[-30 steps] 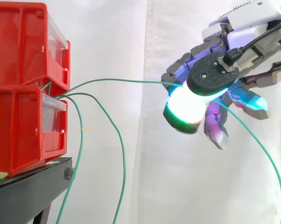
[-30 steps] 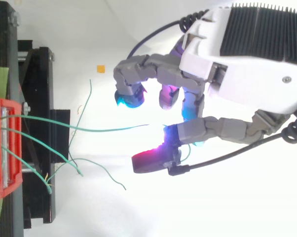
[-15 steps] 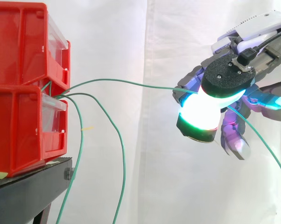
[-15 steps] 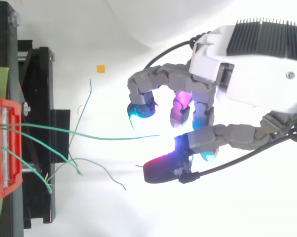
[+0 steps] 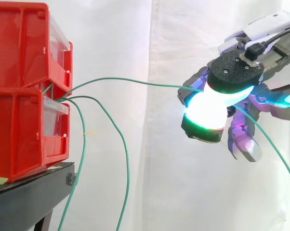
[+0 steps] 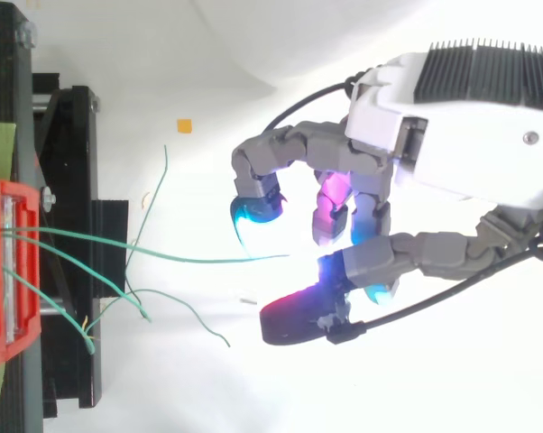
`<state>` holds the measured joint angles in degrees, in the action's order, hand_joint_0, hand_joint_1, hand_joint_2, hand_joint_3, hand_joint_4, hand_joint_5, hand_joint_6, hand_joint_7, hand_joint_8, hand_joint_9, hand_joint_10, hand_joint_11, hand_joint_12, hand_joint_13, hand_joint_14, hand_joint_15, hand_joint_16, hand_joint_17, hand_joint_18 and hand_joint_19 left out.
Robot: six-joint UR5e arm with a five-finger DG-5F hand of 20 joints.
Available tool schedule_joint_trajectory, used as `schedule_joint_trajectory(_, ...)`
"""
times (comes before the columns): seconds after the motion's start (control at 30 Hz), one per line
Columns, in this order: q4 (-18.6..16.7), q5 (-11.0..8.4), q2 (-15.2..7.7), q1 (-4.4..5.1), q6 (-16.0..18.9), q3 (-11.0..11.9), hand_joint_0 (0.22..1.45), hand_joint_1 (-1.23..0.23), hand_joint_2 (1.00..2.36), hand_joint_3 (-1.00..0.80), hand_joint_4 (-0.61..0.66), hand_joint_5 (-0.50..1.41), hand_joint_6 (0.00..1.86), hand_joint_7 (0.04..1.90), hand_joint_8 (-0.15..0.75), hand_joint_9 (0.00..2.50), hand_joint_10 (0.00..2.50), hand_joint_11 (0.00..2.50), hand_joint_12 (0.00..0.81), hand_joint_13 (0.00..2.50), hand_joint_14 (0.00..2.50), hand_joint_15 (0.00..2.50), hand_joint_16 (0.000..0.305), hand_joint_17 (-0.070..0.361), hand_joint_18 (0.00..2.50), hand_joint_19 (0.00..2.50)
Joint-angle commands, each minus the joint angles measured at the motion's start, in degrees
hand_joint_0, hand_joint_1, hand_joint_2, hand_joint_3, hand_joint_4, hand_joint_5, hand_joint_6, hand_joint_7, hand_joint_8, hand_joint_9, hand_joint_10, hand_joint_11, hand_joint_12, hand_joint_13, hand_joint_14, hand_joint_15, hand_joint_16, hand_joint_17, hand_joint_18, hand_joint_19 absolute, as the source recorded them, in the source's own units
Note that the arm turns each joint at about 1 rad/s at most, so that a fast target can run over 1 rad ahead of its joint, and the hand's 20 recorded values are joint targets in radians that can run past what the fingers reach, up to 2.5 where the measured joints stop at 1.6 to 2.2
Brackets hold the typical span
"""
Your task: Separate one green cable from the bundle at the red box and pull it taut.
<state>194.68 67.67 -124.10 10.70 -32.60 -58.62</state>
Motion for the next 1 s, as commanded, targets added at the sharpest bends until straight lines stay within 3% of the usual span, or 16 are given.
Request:
schedule_joint_trajectory(0.0,-0.1,0.1,0.0,-0.07,2.5,0.0,0.79,-0.8,1.01,-0.32,0.12,0.14,0.5,1.3,0.128,1.79,0.01,0.34,0.259,1.14,0.02,0.43,0.043,0.096,0.83,0.55)
schedule_joint_trajectory(0.1,0.0,0.1,0.0,-0.07,4.5,0.0,0.78,-0.78,1.01,-0.33,0.12,0.14,0.51,1.3,0.129,1.78,0.01,0.33,0.257,1.14,0.02,0.44,0.043,0.097,0.83,0.54)
schedule_joint_trajectory(0.4,0.1,0.54,0.0,-0.07,6.2,0.0,0.77,-0.76,1.01,-0.32,0.12,0.14,0.5,1.3,0.129,1.77,0.01,0.34,0.257,1.14,0.02,0.43,0.043,0.097,0.84,0.53)
schedule_joint_trajectory(0.67,0.2,4.05,0.0,-0.07,13.2,0.0,0.77,-0.76,1.01,-0.32,0.12,0.14,0.5,1.3,0.129,1.77,0.01,0.32,0.256,1.14,0.02,0.43,0.043,0.097,0.84,0.54)
schedule_joint_trajectory(0.97,0.2,4.14,0.0,-0.24,13.4,0.0,0.76,-0.75,1.01,-0.33,0.12,0.13,0.5,1.31,0.134,1.77,0.01,0.34,0.257,1.14,0.02,0.43,0.043,0.096,0.84,0.54)
